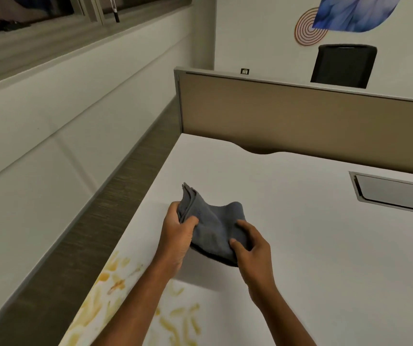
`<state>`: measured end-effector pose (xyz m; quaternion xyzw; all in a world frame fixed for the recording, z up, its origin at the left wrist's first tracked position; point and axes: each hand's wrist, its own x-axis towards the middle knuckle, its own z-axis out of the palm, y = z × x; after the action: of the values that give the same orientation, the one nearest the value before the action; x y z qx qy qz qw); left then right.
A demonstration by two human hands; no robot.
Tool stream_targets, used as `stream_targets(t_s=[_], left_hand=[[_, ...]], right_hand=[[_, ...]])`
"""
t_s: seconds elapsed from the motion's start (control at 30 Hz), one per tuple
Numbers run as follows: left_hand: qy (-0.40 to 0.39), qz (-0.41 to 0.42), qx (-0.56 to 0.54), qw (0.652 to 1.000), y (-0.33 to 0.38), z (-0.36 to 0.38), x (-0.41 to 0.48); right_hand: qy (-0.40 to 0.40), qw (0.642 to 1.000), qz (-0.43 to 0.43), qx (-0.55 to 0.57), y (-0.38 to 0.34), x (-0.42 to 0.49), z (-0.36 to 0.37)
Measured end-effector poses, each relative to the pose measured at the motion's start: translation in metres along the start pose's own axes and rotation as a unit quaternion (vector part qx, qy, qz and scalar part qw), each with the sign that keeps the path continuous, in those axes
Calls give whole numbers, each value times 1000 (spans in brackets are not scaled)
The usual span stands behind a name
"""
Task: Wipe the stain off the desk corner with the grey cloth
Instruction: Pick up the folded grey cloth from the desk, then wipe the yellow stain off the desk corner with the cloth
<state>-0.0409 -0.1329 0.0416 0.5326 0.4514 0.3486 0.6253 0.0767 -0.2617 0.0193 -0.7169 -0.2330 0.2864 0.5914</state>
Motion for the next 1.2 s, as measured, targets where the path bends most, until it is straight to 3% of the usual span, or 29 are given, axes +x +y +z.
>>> stream_targets(t_s=[0.23, 0.67, 1.2], left_hand=[[9, -1, 17, 1000, -2, -11, -83], [-10, -29, 15, 999, -19, -27, -227], [-46, -83, 73, 993, -64, -42, -317]], right_hand=[[-7, 997, -59, -40, 2, -67, -33], [-73, 989, -91, -94, 17, -179, -94], [-48, 982, -45, -175, 49, -274, -118]])
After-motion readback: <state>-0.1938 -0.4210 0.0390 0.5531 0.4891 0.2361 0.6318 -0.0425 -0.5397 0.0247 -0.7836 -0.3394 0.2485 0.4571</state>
